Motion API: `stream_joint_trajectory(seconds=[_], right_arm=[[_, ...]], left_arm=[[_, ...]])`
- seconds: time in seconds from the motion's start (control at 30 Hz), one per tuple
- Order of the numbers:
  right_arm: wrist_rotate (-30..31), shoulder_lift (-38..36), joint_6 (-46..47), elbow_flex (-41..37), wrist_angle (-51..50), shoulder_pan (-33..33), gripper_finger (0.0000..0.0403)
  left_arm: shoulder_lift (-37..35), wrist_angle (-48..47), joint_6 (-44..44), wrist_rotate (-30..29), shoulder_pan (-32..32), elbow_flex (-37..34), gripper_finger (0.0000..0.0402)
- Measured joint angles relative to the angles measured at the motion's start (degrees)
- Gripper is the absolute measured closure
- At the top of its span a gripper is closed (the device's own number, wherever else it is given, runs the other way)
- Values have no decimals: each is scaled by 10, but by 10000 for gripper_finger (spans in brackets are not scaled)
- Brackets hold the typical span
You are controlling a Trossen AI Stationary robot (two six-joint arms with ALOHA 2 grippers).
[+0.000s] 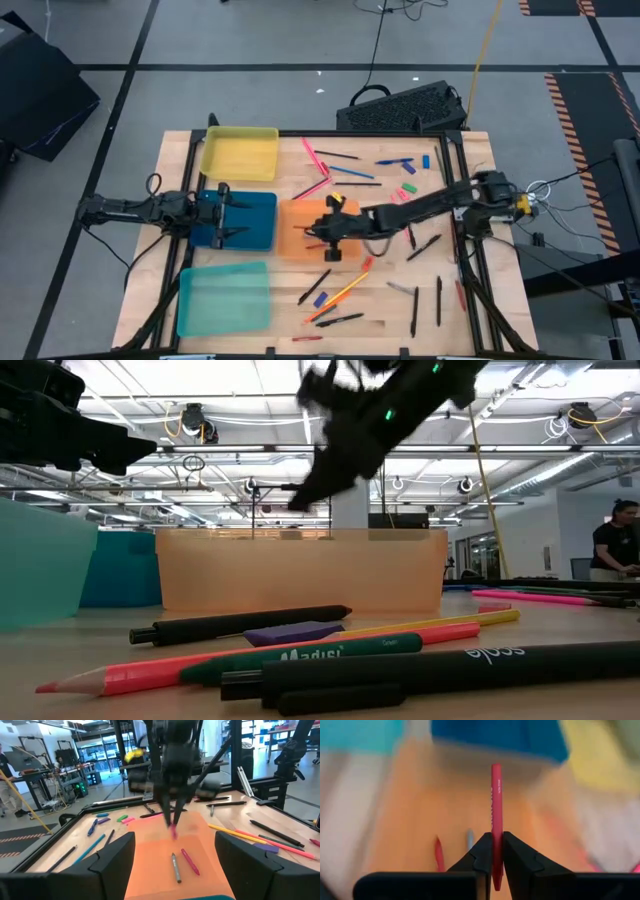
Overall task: Sort crayons/erasers/pens/pencils in bins
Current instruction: Put the red crayon into the orange bin, then put the green crayon into the orange bin
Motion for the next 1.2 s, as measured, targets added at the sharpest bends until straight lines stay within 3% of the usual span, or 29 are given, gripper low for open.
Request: stream_joint_trajectory(seconds=[0.13, 0.27, 0.53, 0.7, 0.87, 1.0, 1.2], right_arm=[[0, 37, 27, 3, -32, -14, 355], [0, 46, 41, -5, -41, -9, 314], [-29, -30, -11, -6, -26, 105, 230], [-29, -34, 30, -5, -9, 197, 230], [-27, 14, 101, -5, 49, 252, 241], [-32, 73, 113, 31, 58, 267, 258], [-73, 165, 69, 140, -35, 257, 282]], left_arm=[[0, 0, 0, 0, 0, 0, 128], [0, 0, 0, 0, 0, 0, 128], [0, 0, 0, 0, 0, 0, 128], [0, 0, 0, 0, 0, 0, 128], [0, 0, 0, 0, 0, 0, 128], [0, 1, 0, 0, 0, 0, 128], [0, 0, 0, 0, 0, 0, 128]])
